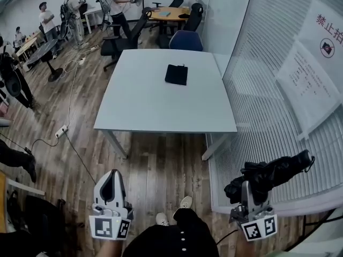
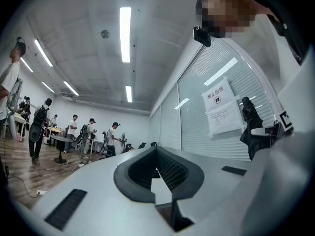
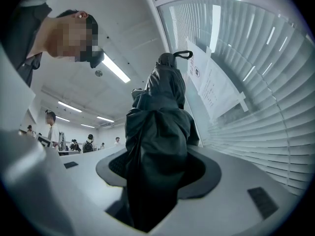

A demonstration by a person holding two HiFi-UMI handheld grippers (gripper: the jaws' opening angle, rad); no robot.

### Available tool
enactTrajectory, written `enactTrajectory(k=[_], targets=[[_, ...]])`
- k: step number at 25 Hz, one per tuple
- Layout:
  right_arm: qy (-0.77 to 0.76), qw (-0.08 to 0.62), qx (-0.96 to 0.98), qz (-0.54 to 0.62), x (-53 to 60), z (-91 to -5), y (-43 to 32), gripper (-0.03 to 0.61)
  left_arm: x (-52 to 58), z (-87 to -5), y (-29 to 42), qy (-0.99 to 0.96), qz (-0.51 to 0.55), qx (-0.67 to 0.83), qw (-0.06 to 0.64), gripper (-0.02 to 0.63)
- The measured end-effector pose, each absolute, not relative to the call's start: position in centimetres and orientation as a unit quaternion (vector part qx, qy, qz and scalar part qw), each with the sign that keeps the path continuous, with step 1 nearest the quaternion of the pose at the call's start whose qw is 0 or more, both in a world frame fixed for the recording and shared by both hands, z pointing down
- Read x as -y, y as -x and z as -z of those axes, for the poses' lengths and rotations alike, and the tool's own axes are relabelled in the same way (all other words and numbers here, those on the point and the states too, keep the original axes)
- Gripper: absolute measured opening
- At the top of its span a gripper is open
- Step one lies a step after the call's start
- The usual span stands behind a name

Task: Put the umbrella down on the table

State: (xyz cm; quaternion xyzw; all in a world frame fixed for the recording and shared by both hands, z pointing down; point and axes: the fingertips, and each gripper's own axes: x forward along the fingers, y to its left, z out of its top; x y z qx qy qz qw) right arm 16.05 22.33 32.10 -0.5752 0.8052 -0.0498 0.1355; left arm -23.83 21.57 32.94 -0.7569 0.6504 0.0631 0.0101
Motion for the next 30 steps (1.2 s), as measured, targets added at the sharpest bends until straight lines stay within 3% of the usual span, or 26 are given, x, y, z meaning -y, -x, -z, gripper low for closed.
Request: enactTrajectory(k=[30], targets=[[0.542,0.131,-0.830,0.028,-7.7,-31.6,-21.8,0.262,-8.2,-31.4,15.6,0.754,-0.057,-0.654,0.025,0.015]])
